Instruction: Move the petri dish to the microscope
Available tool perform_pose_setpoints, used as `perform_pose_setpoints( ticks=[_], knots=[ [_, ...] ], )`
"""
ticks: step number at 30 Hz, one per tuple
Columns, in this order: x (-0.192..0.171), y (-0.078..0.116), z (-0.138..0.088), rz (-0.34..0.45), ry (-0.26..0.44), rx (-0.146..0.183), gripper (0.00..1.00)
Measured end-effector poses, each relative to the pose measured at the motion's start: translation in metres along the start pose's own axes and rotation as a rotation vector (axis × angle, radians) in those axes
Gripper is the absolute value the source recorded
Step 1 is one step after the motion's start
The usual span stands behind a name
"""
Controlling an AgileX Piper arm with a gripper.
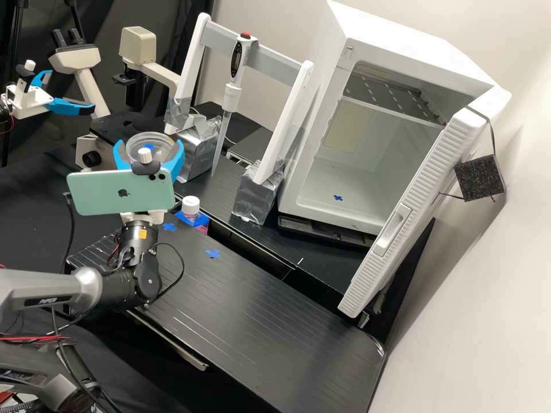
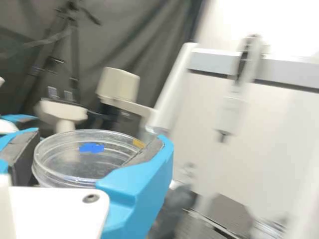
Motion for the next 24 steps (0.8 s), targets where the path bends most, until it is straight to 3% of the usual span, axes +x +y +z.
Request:
perform_pose_setpoints(
  ticks=[4, 8, 15, 24],
  knots=[
    [0.026, -0.006, -0.004, -0.057, 0.091, 0.065, 0.00],
    [0.054, -0.011, -0.006, -0.093, 0.104, 0.104, 0.00],
    [0.097, -0.019, -0.002, -0.137, 0.042, 0.100, 0.00],
    [0.120, -0.019, 0.007, -0.171, -0.013, 0.087, 0.00]
  ],
)
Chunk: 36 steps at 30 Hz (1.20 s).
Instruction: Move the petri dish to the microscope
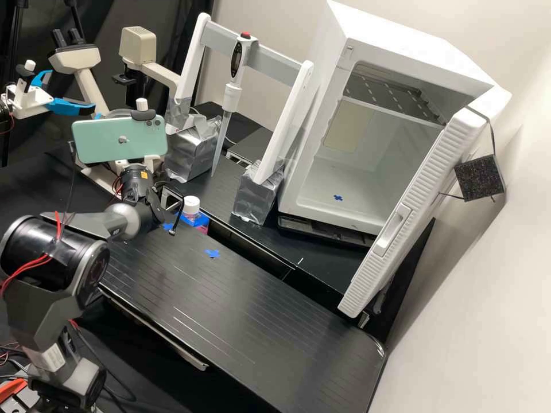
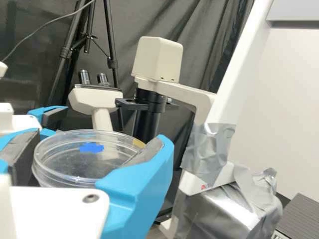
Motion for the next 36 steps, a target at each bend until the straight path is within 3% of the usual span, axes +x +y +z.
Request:
perform_pose_setpoints(
  ticks=[5, 19, 26, 36],
  knots=[
    [0.011, 0.001, -0.001, -0.008, 0.019, -0.004, 0.00],
    [0.062, -0.012, 0.012, -0.056, 0.000, 0.048, 0.00],
    [0.094, -0.035, 0.020, -0.085, -0.090, 0.030, 0.00],
    [0.128, -0.053, 0.020, -0.117, -0.140, -0.008, 0.00]
  ],
)
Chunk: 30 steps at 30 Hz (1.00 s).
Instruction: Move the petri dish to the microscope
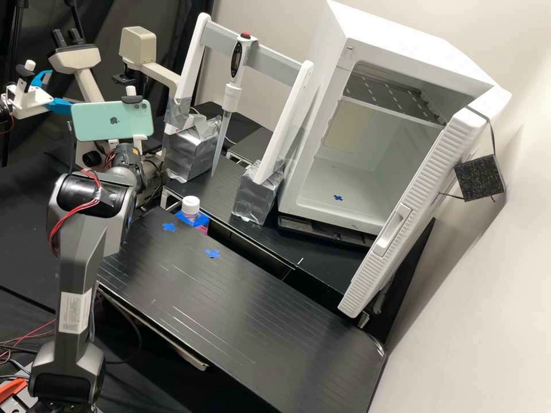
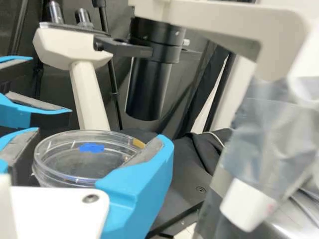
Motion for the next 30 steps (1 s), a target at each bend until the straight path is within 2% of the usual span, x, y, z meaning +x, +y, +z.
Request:
perform_pose_setpoints(
  ticks=[9, 15, 22, 27, 30],
  knots=[
    [0.026, 0.003, -0.003, -0.042, -0.060, -0.014, 0.00],
    [0.043, 0.006, -0.007, -0.059, -0.068, 0.018, 0.00],
    [0.062, 0.002, -0.013, -0.119, -0.093, -0.002, 0.00],
    [0.074, 0.002, -0.011, -0.134, -0.115, -0.046, 0.00],
    [0.080, 0.002, -0.009, -0.129, -0.134, -0.038, 0.00]
  ],
)
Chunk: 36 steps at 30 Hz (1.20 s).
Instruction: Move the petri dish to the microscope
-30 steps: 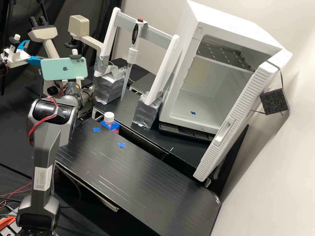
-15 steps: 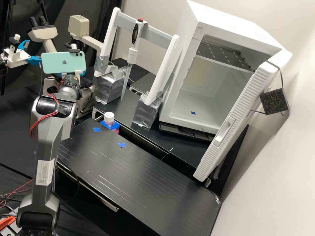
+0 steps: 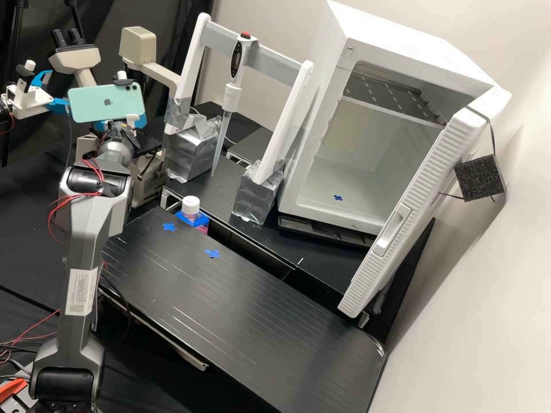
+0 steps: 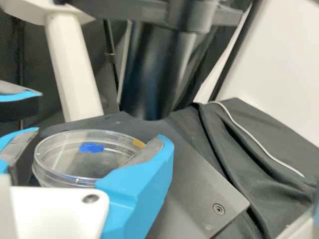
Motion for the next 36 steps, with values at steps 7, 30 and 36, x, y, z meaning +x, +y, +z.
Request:
perform_pose_setpoints(
  ticks=[7, 30, 36],
  knots=[
    [0.010, 0.000, 0.002, 0.007, -0.003, 0.000, 0.00],
    [0.038, 0.000, 0.008, 0.031, -0.021, -0.003, 0.00],
    [0.038, 0.000, 0.008, 0.031, -0.021, -0.003, 1.00]
  ],
)
